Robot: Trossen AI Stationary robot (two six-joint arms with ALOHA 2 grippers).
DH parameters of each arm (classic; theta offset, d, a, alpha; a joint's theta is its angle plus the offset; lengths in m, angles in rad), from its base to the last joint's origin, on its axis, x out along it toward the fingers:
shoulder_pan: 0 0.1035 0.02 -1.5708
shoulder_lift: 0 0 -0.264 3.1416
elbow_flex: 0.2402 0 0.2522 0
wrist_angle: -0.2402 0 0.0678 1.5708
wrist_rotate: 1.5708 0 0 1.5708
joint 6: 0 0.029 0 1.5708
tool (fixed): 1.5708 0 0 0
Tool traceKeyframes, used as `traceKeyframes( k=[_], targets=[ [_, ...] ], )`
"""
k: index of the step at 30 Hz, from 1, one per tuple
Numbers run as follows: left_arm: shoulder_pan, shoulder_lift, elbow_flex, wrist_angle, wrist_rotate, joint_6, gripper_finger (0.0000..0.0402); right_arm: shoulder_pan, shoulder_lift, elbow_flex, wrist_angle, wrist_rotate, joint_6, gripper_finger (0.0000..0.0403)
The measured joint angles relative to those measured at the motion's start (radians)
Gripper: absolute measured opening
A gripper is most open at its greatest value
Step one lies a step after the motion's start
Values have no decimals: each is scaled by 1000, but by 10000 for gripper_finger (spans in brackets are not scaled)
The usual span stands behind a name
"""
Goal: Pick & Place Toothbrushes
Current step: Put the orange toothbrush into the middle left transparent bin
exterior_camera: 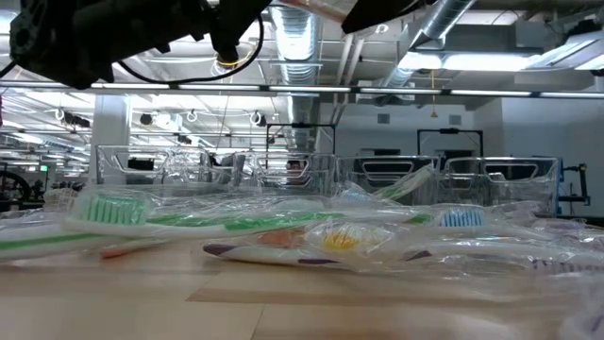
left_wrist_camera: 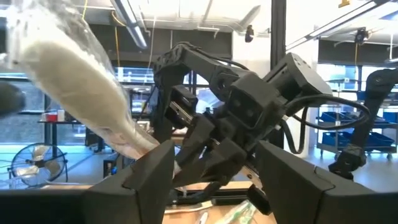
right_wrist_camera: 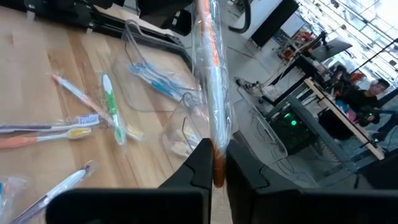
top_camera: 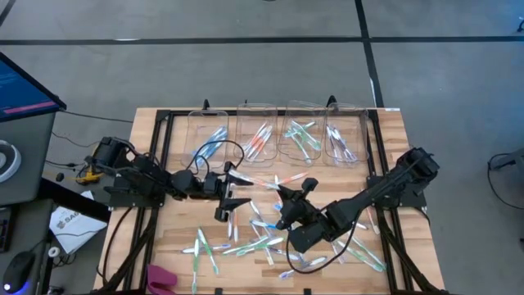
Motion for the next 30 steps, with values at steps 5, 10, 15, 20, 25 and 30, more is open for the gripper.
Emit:
traceKeyframes(
  k=[5,10,15,20,25,30],
  targets=[
    [3,0,0,0,0,-3,208,28,0,0,7,80,-27,13],
    [3,0,0,0,-2,-3,203,53,0,0,50,104,-69,13],
    [3,0,0,0,-36,-3,210,38,1,0,76,48,-71,13],
    [12,0,0,0,-48,-2,218,26,1,0,76,23,-71,13],
    [28,0,0,2,-48,-2,221,12,6,0,82,-32,-70,13],
    [37,0,0,3,-48,-2,212,-3,50,-1,129,-53,-125,13]
  ],
)
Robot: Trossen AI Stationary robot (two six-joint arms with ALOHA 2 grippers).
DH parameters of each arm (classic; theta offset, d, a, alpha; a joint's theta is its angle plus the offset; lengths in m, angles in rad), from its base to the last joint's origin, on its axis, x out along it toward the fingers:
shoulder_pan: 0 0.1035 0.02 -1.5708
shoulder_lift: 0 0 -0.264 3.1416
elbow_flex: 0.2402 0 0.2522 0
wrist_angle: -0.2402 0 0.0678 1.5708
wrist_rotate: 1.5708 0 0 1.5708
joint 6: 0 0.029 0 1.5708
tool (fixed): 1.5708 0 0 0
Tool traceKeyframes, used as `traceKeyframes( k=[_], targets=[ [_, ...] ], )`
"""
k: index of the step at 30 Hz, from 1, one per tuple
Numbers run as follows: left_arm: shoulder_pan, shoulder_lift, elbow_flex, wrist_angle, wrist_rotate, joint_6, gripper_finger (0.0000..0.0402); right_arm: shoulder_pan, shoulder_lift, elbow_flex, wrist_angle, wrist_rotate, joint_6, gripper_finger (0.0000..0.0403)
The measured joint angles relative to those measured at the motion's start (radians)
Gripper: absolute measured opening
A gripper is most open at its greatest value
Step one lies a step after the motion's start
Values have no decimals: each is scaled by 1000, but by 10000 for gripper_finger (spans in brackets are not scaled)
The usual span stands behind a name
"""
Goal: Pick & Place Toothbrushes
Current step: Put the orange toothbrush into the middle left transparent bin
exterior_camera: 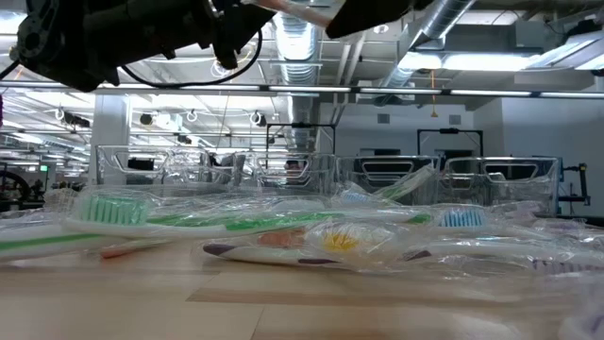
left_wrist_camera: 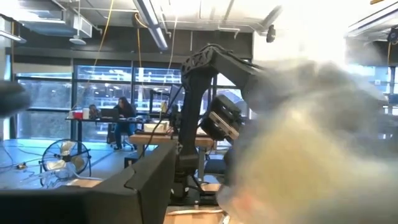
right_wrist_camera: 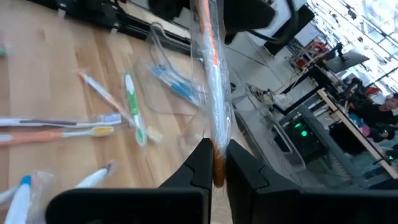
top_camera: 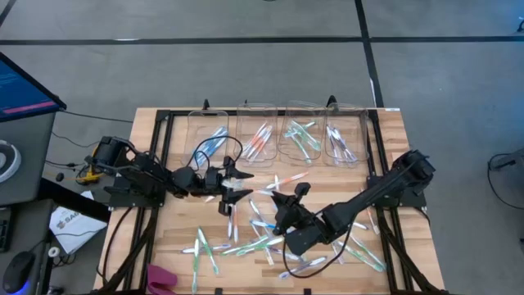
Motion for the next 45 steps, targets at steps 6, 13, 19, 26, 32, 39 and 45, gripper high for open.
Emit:
traceKeyframes(
  k=[6,13,19,26,32,39,45],
  targets=[
    [0,0,0,0,15,3,174,9,31,0,27,112,-39,13],
    [-1,0,0,4,23,4,137,32,22,1,86,179,-100,13],
    [0,0,0,0,19,5,118,18,28,1,119,152,-127,13],
    [0,0,0,3,21,51,70,11,28,1,121,124,-126,13],
    [-2,0,0,0,49,49,17,12,28,1,125,114,-103,49],
    [-2,0,-1,-12,48,50,15,21,28,1,125,118,-101,114],
    [-2,0,-1,-13,40,50,15,42,28,1,116,146,-100,157]
  ],
)
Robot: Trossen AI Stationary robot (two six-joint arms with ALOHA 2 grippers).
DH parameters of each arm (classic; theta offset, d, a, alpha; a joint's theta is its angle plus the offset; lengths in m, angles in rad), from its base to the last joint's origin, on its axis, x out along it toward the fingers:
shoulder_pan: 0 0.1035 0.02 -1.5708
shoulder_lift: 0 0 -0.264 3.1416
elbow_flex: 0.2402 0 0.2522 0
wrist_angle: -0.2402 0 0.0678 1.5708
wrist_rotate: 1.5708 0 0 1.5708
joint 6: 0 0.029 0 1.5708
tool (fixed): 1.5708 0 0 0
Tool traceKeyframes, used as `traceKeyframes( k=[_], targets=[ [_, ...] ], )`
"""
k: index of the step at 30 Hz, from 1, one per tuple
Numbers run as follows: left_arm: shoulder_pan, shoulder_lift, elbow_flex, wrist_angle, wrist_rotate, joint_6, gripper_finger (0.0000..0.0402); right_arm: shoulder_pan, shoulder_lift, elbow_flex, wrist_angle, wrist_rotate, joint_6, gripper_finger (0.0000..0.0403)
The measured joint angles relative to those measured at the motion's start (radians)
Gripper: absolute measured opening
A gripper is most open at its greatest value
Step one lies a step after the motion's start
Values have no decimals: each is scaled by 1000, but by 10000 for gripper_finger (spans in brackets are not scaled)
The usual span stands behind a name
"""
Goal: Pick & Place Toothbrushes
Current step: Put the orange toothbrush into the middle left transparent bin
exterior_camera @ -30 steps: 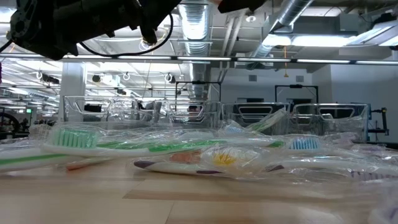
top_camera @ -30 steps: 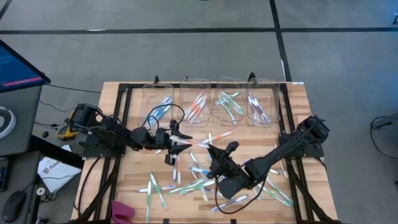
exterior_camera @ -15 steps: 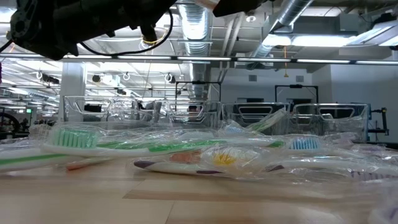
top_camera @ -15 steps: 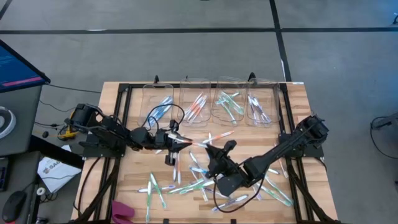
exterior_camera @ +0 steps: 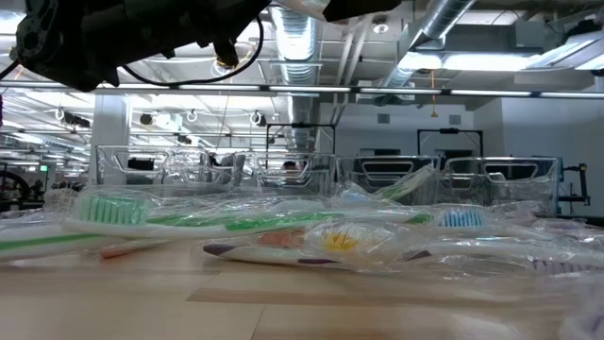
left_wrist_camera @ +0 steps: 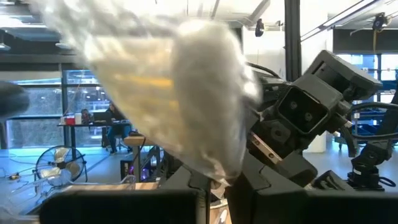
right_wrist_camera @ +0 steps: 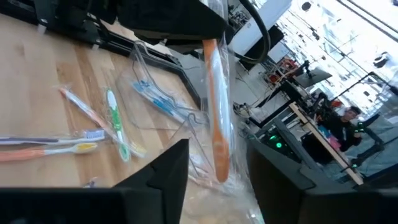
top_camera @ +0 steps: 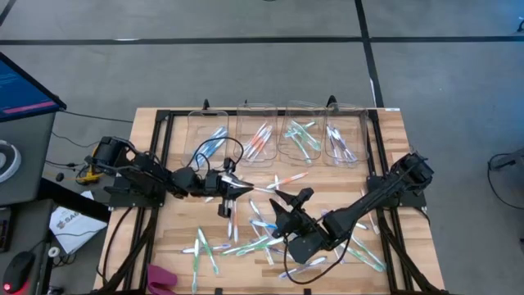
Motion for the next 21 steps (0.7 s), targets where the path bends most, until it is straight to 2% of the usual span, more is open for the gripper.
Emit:
traceKeyframes(
  k=[4,11,16,21],
  targets=[
    [0,-44,0,-90,-46,0,15,43,0,0,-3,79,-51,172],
    [0,-286,20,-532,-159,1,15,151,0,0,-3,243,-166,183],
    [13,-438,121,-945,-263,4,15,218,-3,0,-10,246,-244,183],
    [48,-454,232,-1184,-310,52,15,255,-32,0,-10,247,-236,174]
  ],
)
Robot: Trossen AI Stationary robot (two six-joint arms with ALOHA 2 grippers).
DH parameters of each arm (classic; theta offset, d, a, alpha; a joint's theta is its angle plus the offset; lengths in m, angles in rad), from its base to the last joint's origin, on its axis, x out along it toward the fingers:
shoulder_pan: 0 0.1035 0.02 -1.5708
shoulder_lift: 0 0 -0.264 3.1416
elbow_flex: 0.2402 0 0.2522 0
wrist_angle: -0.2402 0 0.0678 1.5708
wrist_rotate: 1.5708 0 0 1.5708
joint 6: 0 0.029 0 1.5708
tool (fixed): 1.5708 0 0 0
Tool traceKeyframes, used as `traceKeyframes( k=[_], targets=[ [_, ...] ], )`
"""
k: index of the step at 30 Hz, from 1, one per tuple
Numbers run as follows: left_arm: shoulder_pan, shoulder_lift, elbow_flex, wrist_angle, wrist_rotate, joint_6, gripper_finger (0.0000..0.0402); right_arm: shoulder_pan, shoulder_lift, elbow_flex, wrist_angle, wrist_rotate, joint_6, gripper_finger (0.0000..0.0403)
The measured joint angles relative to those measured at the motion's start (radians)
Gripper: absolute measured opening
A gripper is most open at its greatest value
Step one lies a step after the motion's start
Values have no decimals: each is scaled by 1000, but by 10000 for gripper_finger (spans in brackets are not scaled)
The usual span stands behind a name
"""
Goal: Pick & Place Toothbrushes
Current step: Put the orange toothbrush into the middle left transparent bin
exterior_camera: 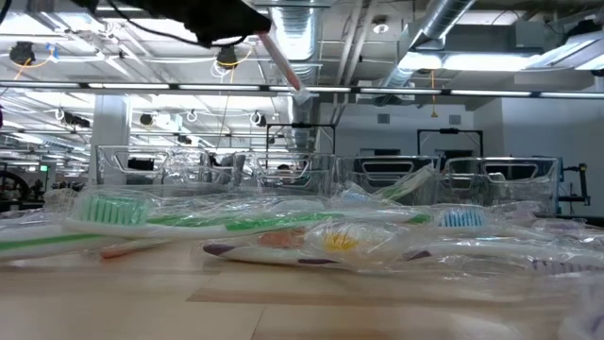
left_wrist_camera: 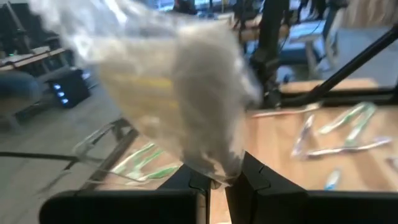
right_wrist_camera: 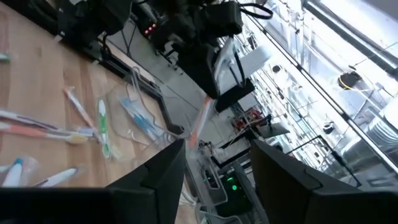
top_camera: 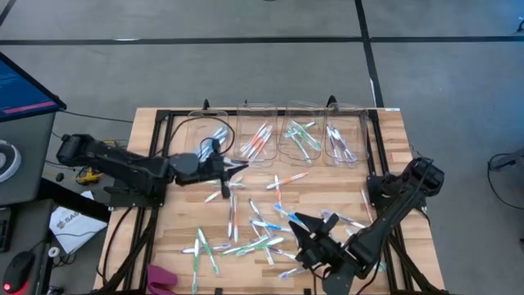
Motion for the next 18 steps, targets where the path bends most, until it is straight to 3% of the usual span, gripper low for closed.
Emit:
traceKeyframes(
  k=[8,18],
  targets=[
    [158,74,265,-380,8,4,15,6,-29,0,-20,0,53,159],
    [392,309,621,-845,208,-33,15,6,-29,0,-45,0,113,153]
  ],
)
